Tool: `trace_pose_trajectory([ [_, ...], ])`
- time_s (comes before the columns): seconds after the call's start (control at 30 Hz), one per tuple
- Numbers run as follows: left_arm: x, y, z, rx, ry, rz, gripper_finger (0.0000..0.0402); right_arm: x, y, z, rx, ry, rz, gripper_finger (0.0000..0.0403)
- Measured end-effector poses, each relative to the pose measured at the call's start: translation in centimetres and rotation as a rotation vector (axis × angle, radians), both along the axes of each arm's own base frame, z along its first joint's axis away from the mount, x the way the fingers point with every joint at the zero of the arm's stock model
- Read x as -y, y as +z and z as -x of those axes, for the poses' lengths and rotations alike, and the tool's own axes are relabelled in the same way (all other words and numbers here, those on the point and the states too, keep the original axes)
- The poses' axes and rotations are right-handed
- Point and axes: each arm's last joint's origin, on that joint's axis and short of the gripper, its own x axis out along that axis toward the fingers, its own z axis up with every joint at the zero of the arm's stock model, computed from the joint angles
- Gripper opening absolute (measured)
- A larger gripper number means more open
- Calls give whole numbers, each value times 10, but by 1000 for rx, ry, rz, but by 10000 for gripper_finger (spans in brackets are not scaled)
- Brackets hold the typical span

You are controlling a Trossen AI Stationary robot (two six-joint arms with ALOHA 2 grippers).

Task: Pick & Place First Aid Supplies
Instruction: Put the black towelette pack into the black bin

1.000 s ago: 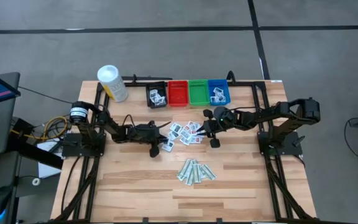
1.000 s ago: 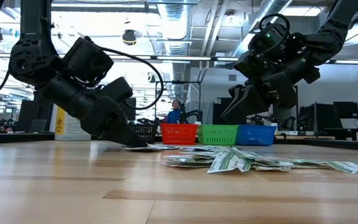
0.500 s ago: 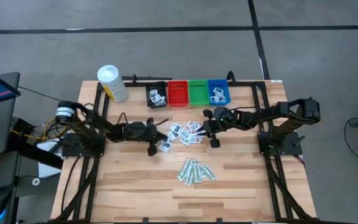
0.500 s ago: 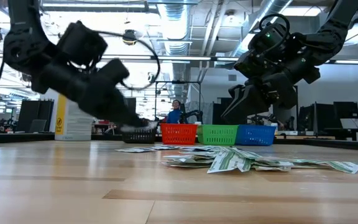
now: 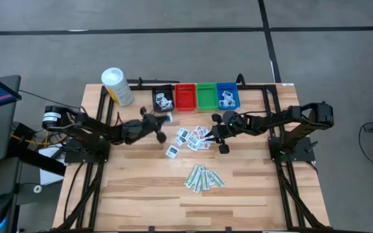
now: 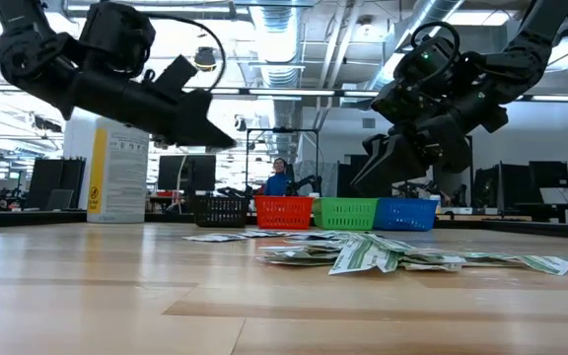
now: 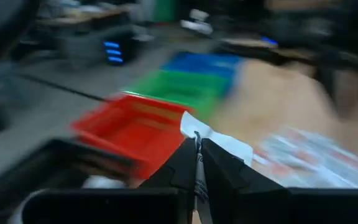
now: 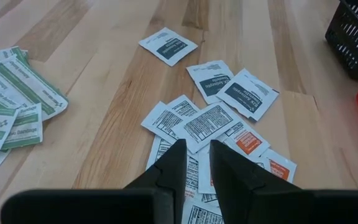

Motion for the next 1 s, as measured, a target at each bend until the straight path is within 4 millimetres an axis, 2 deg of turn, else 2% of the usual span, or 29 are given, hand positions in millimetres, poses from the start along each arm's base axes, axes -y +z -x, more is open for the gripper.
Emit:
trace_pose_trajectory([
  [0.23, -47, 4, 9, 74, 208, 16, 24, 0, 0, 0, 1, 0, 0, 65],
  [0.47, -82, -6, 20, 95, 252, 103, 24, 0, 0, 0, 1, 0, 0, 65],
  [0.67, -98, -12, 18, 113, 293, 122, 24, 0, 0, 0, 2, 4, 6, 65],
  [1.0, -112, -25, -8, 68, 276, 139, 24, 0, 0, 0, 2, 2, 3, 65],
])
